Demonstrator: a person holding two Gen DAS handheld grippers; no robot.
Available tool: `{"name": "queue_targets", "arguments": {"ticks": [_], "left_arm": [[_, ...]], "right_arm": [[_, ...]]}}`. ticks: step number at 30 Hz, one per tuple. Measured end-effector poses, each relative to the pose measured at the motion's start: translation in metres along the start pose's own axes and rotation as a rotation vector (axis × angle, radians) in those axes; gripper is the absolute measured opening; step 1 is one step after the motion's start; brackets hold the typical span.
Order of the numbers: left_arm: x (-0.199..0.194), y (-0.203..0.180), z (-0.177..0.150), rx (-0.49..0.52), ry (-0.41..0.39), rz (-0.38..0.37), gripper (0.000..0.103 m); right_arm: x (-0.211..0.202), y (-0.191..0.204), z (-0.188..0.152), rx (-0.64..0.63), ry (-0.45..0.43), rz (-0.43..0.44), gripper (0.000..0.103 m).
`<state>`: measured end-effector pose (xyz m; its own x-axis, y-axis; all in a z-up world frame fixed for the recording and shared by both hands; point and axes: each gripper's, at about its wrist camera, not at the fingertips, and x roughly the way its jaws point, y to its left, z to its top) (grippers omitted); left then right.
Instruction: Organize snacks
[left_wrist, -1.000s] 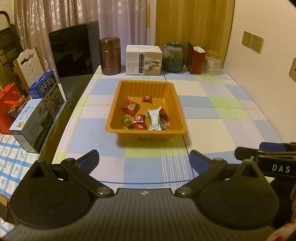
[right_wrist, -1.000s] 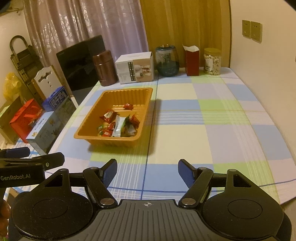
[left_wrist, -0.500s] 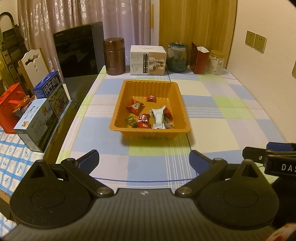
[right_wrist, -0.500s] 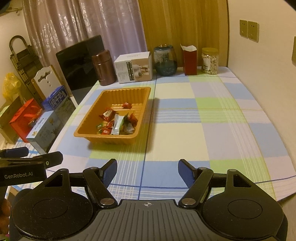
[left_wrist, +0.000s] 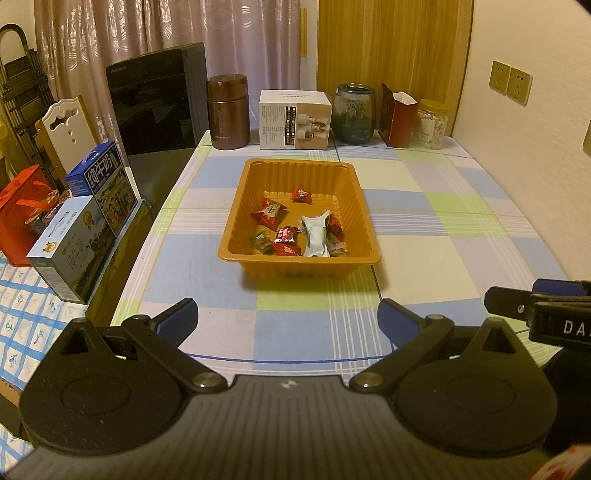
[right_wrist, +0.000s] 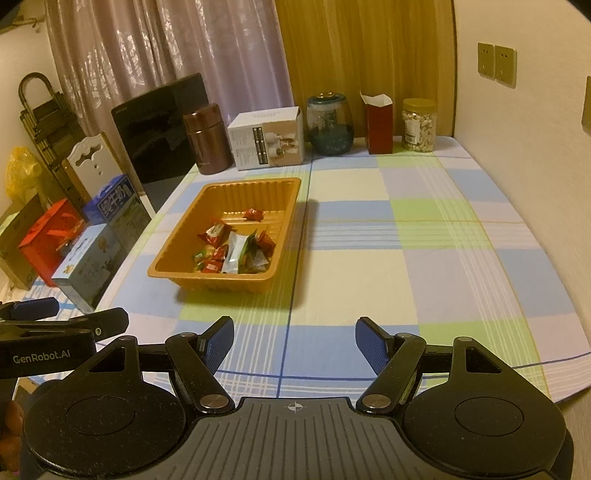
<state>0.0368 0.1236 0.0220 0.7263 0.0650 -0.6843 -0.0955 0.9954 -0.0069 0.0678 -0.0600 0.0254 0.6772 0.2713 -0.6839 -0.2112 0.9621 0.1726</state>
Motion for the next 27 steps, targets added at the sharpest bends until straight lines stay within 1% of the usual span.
{"name": "queue_targets", "arguments": {"ticks": [27], "left_arm": [[-0.0002,-0.0001,-0.0003,0.0,-0.001,0.001,0.103]], "right_arm": [[-0.0023,-0.0006,-0.0006,0.01,0.001,0.006,0.073]]}}
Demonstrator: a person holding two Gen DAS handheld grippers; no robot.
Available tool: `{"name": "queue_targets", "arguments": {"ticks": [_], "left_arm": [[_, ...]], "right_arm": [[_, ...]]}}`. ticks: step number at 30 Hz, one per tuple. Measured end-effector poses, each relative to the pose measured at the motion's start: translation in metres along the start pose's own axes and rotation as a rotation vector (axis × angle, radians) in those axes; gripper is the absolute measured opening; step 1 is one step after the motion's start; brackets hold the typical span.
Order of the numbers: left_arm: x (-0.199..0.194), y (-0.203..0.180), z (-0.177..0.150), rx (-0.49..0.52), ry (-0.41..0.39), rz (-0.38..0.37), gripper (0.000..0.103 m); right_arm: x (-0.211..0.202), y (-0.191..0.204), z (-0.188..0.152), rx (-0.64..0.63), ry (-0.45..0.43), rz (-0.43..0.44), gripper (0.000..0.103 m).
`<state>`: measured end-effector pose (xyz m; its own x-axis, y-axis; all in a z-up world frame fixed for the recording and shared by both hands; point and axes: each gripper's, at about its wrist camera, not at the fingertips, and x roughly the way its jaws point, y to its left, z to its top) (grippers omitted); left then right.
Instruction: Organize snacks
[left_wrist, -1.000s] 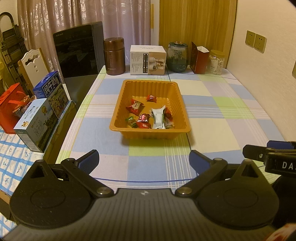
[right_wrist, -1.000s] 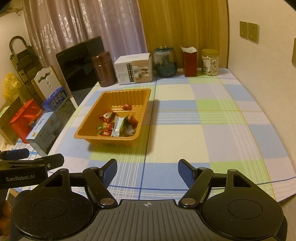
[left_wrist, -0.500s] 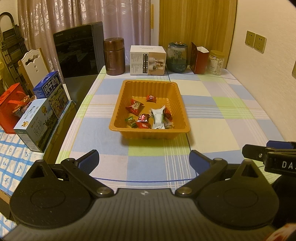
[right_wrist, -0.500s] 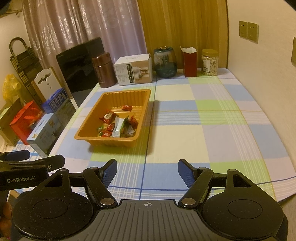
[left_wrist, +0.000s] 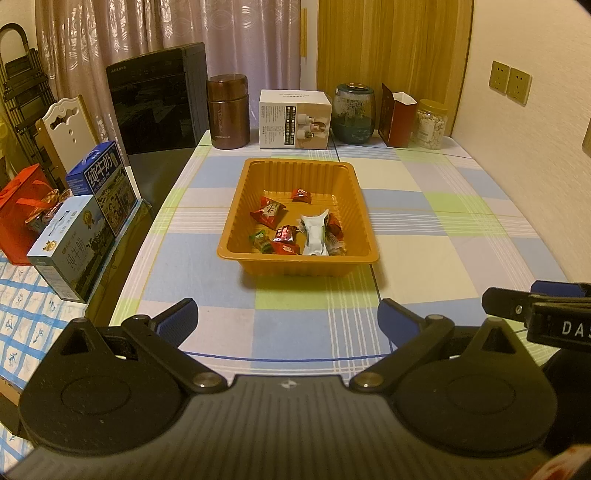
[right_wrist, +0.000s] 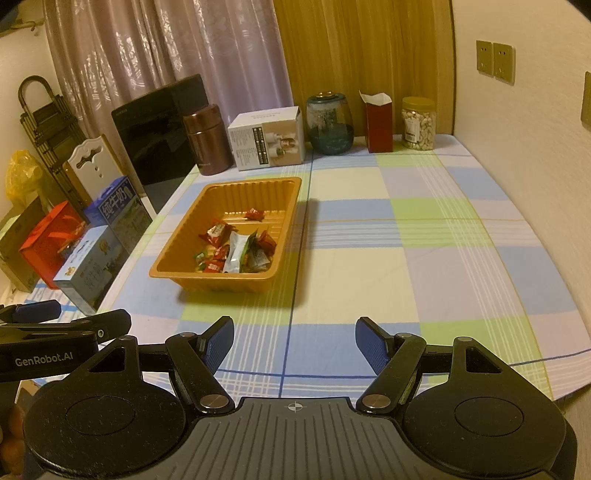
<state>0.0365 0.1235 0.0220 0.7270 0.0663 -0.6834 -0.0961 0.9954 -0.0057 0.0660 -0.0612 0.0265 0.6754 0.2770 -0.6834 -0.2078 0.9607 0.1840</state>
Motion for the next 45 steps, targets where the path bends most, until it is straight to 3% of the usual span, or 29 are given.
{"name": "queue_targets", "arguments": {"ticks": [45], "left_arm": [[-0.0007,-0.0013,-0.0022,-0.004,0.002,-0.003,0.103]], "right_arm": [[0.0001,-0.0005,-0.0003,0.005,-0.002,0.002,0.073]]}}
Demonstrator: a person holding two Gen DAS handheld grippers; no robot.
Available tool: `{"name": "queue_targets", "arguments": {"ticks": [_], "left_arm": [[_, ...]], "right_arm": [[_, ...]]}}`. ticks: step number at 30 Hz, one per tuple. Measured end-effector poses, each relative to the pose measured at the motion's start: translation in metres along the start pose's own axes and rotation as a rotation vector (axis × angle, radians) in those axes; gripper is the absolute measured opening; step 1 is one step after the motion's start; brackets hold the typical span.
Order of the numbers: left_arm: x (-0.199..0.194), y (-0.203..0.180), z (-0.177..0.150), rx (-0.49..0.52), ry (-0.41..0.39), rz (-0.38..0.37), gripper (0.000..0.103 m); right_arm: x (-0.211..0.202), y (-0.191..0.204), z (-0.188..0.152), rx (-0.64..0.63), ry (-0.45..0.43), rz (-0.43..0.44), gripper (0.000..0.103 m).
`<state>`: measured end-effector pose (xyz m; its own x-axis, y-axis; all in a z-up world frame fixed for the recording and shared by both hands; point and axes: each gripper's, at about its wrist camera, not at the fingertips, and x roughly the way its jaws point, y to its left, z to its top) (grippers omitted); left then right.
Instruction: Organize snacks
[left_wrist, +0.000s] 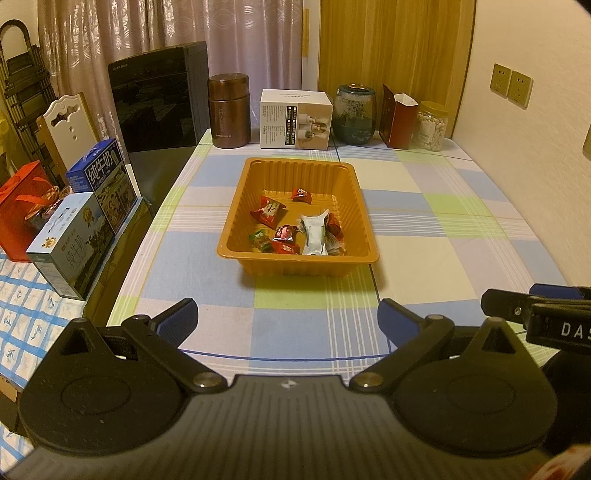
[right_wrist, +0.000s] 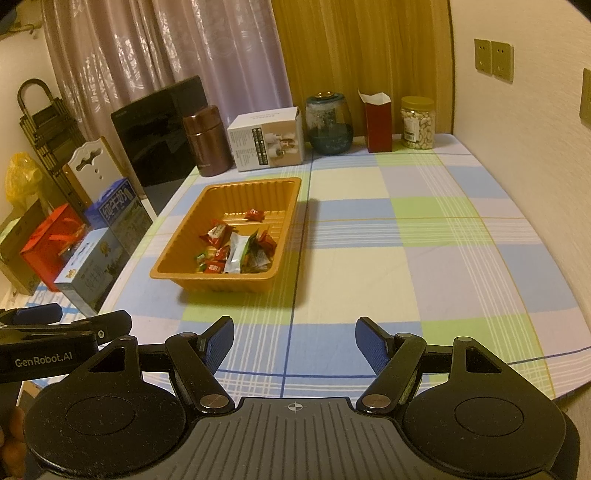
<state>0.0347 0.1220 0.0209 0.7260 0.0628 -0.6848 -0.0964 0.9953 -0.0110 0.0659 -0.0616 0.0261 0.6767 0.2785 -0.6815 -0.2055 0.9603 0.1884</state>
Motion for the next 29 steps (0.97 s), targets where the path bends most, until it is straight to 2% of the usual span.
{"name": "queue_targets", "arguments": {"ticks": [29], "left_arm": [[-0.0008,-0.0016,-0.0009,-0.026,-0.005,-0.001,0.103]], "right_arm": [[0.0015,0.0019,-0.0027,0.007,0.002,0.003,0.073]]}}
